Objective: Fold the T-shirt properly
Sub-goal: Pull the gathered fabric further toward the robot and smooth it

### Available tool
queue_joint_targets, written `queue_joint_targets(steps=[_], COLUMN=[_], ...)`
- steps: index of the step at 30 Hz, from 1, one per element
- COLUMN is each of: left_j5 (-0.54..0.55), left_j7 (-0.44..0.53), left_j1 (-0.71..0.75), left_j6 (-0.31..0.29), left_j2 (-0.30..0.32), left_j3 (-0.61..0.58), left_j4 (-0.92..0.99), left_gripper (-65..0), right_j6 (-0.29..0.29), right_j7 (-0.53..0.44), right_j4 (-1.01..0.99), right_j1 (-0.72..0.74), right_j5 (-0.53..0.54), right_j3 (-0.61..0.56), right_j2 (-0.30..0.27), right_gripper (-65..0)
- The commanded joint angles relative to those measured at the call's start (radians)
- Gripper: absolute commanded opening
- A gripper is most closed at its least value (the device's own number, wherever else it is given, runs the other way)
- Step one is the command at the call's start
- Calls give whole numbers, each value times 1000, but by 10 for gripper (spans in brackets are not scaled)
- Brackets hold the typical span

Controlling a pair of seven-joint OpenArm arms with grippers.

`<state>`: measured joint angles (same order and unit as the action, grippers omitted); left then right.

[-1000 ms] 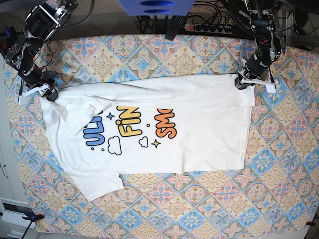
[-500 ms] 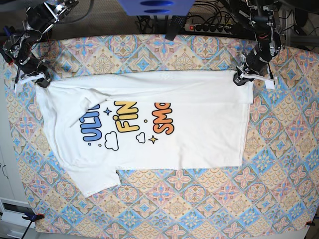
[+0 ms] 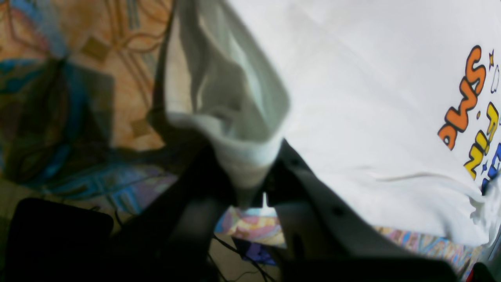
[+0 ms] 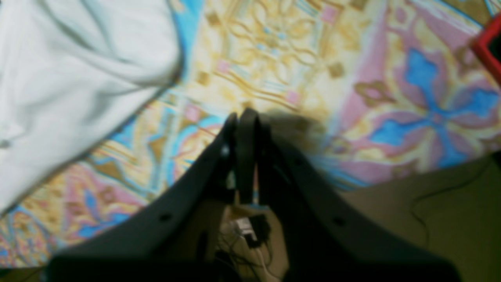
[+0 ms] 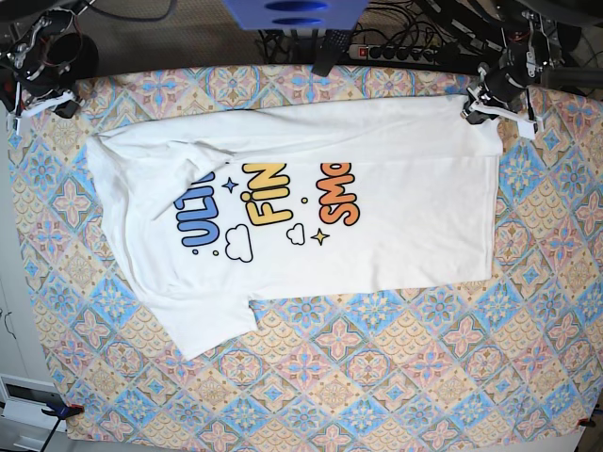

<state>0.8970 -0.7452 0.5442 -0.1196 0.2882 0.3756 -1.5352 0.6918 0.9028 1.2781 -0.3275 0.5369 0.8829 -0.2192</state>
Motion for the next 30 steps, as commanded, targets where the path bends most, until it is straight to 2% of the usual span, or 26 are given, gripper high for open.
queue_joint_targets(steps=[1, 6, 8, 14, 21, 25, 30], left_j5=[9, 0, 0, 0, 0, 0, 0], left_j7=[11, 11, 11, 11, 11, 11, 11], left_j1=[9, 23, 37, 35, 35, 35, 35], left_j6=[-5, -5, -5, -5, -5, -5, -5], left_j2=[19, 24, 46, 58, 56, 56, 56], left_j3=[6, 6, 6, 6, 4, 4, 4], left_j4=[-26, -29, -27, -27, -27, -27, -27], left_gripper=[-650, -650, -650, -650, -650, -650, -650], right_j6=[6, 6, 6, 6, 6, 6, 6], right_j7=[-12, -15, -15, -14, -14, -14, -14], right_j4=[31, 97, 127, 205, 216, 214, 214], right_j1=[-19, -57, -63, -57, -34, 57, 67], right_j5=[28, 45, 50, 47, 44, -41, -111], right_j3=[6, 6, 6, -3, -144, -213, -241], right_j2=[-23, -21, -21, -21, -23, -23, -23], right_gripper=[-648, -606, -581, -570, -571, -571, -571])
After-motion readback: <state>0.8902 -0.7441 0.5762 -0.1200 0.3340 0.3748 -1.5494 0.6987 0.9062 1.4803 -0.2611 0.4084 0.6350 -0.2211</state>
